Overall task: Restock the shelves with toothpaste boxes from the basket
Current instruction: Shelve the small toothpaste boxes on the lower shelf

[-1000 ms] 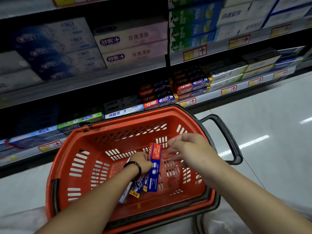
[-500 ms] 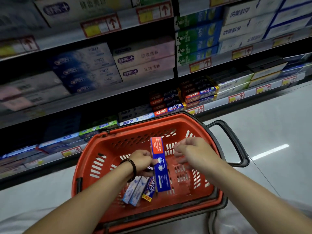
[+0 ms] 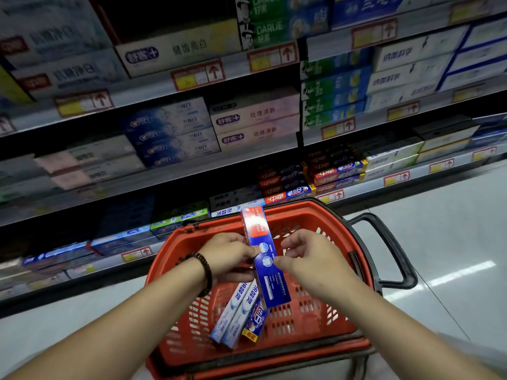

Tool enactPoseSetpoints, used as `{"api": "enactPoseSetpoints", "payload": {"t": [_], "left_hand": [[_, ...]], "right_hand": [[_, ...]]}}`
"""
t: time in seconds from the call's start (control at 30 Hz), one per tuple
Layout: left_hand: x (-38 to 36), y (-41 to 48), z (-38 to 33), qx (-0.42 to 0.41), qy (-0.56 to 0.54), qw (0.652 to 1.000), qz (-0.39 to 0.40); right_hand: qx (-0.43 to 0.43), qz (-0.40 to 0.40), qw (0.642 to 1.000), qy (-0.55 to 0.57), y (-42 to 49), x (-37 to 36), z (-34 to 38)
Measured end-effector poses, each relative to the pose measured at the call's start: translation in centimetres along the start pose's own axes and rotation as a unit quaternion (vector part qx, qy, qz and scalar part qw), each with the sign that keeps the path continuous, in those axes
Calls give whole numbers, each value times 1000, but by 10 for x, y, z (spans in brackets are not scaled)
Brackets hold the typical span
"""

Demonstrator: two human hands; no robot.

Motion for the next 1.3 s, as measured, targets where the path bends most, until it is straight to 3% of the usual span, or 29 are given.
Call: {"api": "enactPoseSetpoints", "payload": {"t": [0.4, 0.73, 1.3], "left_hand": [[-5, -25, -13, -61, -106, 993, 9], [-7, -30, -28, -87, -117, 989, 30], [12, -24, -28, -132, -101, 986, -4]], "right_hand": [[93, -43, 983, -152, -18, -18, 18], [116, -91, 964, -219, -11, -16, 23], [67, -42, 996, -45, -12, -5, 32]]}}
Point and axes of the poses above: each hand's wrist, its own y-axis towards the middle knuckle, its own x-axis out of the back of the hand, z = x × y, the point moved 4 cm from there along y, towards the middle knuckle, and after that the axes turned 10 degrees about z, right-handed, at the moved point
